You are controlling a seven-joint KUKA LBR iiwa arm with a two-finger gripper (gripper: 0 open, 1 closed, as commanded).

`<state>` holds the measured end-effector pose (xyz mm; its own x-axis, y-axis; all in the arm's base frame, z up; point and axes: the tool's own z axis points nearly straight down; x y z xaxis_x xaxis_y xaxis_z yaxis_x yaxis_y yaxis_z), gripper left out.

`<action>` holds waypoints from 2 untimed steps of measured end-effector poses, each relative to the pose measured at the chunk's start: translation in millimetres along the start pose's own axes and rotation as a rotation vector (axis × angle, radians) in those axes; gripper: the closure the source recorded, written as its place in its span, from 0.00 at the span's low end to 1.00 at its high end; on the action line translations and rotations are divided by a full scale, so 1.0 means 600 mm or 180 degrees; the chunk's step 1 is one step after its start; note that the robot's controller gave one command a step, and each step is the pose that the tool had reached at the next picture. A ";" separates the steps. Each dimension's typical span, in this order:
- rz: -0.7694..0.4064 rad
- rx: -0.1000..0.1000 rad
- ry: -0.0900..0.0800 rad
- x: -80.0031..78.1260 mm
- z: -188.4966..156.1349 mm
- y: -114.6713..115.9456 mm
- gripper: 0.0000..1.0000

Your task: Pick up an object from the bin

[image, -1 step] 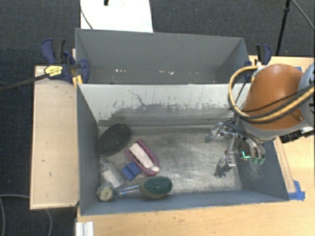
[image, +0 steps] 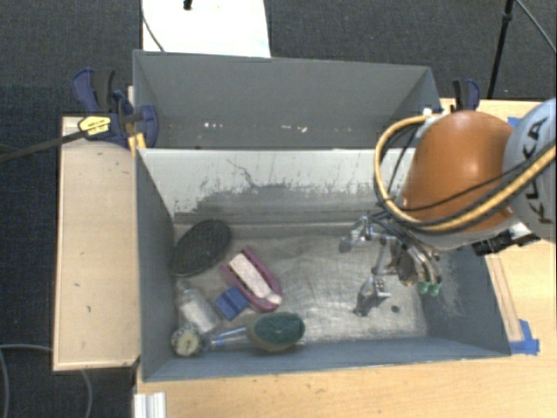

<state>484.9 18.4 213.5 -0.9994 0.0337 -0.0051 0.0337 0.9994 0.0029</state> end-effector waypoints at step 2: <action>-0.0887 -0.0001 0.0010 0.008 0.180 0.231 0.00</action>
Offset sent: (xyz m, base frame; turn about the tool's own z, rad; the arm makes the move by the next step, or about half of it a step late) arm 0.0261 0.0693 -0.0831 -0.1902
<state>485.6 157.1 105.7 -0.9702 -0.2425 -0.0025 -0.2425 0.9702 0.0021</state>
